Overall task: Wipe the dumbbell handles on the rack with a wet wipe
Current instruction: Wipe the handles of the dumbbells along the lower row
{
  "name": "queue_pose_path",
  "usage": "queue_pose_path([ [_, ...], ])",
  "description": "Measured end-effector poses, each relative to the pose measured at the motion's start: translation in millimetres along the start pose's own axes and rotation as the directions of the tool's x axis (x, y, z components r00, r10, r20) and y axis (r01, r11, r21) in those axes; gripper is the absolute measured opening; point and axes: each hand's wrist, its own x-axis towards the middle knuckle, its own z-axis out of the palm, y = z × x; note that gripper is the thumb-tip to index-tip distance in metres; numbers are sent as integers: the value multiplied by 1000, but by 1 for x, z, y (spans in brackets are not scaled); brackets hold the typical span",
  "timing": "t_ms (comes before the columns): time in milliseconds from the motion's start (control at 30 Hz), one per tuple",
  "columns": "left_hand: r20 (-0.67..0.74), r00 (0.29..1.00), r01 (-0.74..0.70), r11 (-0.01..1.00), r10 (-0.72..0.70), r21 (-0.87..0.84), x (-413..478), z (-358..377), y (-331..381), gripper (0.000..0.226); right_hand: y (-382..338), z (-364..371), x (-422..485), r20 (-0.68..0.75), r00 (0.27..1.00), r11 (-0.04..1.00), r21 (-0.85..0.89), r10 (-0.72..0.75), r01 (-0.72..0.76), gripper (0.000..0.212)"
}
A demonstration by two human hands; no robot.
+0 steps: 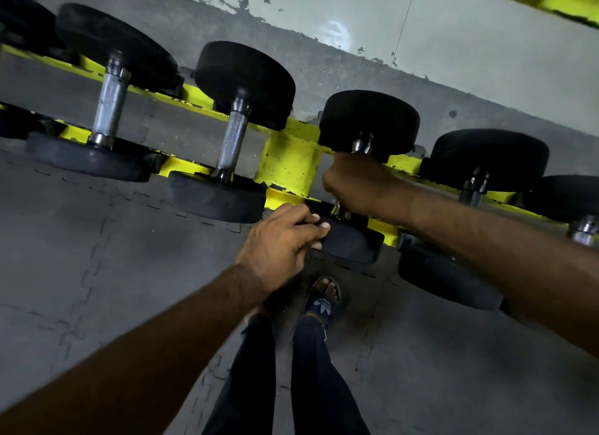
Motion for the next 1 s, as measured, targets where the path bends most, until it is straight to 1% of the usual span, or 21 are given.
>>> queue_pose_path([
  [33, -5, 1000, 1, 1000, -1, 1, 0, 0, 0, 15, 8, 6, 0, -50, 997, 993, 108, 63, -58, 18],
  [100, -9, 1000, 9, 1000, -9, -1, -1, 1, 0, 17, 20, 20, -3, -243, 952, 938, 333, 189, -101, 28],
  [167, -12, 1000, 13, 1000, -13, 0, 0, 0, 1, 16, 24, 35, -12, -398, 862, 881, 461, 315, -109, 30],
  [200, -9, 1000, 14, 1000, -14, 4, 0, 0, 2, 16, 19, 42, -17, -414, 804, 818, 556, 427, -148, 28],
  [267, -2, 1000, 9, 1000, -9, 10, 0, -2, 3, 15, 5, 53, -20, -338, 648, 575, 795, 683, -192, 24],
  [333, 0, 1000, 4, 1000, -4, 13, 0, -2, 3, 15, -4, 57, -13, -182, 474, 267, 956, 862, -118, 17],
  [367, 2, 1000, 3, 1000, -4, 17, 0, -2, 3, 16, -3, 56, -6, -56, 375, 88, 994, 925, -69, 15],
  [400, 5, 1000, 4, 1000, -4, 23, 0, -2, 3, 17, 2, 53, 1, 99, 322, -100, 995, 942, -14, 15],
  [433, 9, 1000, 6, 1000, -7, 30, -1, -2, 4, 18, 10, 54, 9, 235, 351, -254, 967, 906, 6, 15],
  [500, 14, 1000, 12, 999, -12, 38, -1, -1, 4, 20, 18, 56, 18, 416, 552, -485, 874, 723, -24, 12],
  [533, 10, 1000, 11, 999, -11, 33, -2, -1, 3, 20, 19, 59, 22, 476, 623, -624, 781, 621, 25, 16],
  [567, 6, 1000, 10, 1000, -10, 25, -2, -1, 2, 20, 20, 64, 27, 501, 676, -746, 657, 540, 108, 20],
  [633, 9, 1000, 6, 1000, -7, 20, -2, -1, 2, 20, 20, 70, 32, 474, 759, -856, 474, 445, 206, 26],
  [667, 9, 1000, 5, 1000, -5, 23, -2, -1, 2, 18, 21, 72, 32, 466, 782, -882, 417, 415, 219, 27],
  [767, -6, 1000, 4, 1000, -4, 21, -1, -1, 3, 16, 22, 74, 24, 490, 762, -881, 419, 423, 220, 25],
  [833, -4, 1000, 3, 1000, -3, 19, -1, -2, 3, 17, 15, 71, 17, 506, 685, -830, 481, 524, 280, 15],
  [867, -1, 1000, 3, 1000, -3, 18, -2, -2, 3, 18, 11, 71, 16, 497, 612, -775, 524, 616, 354, 13],
  [900, 4, 1000, 4, 1000, -4, 18, -1, -2, 3, 18, 8, 69, 15, 441, 533, -683, 578, 722, 447, 12],
  [933, 7, 1000, 7, 1000, -7, 18, -1, -2, 2, 18, 3, 65, 12, 339, 443, -543, 671, 830, 505, 11],
  [967, 6, 1000, 11, 1000, -11, 18, -1, -1, 2, 19, 0, 63, 10, 184, 334, -331, 820, 924, 466, 9],
  [1000, 3, 1000, 13, 1000, -13, 16, -1, -1, 2, 20, -3, 63, 9, -12, 260, -66, 955, 966, 290, 9],
])
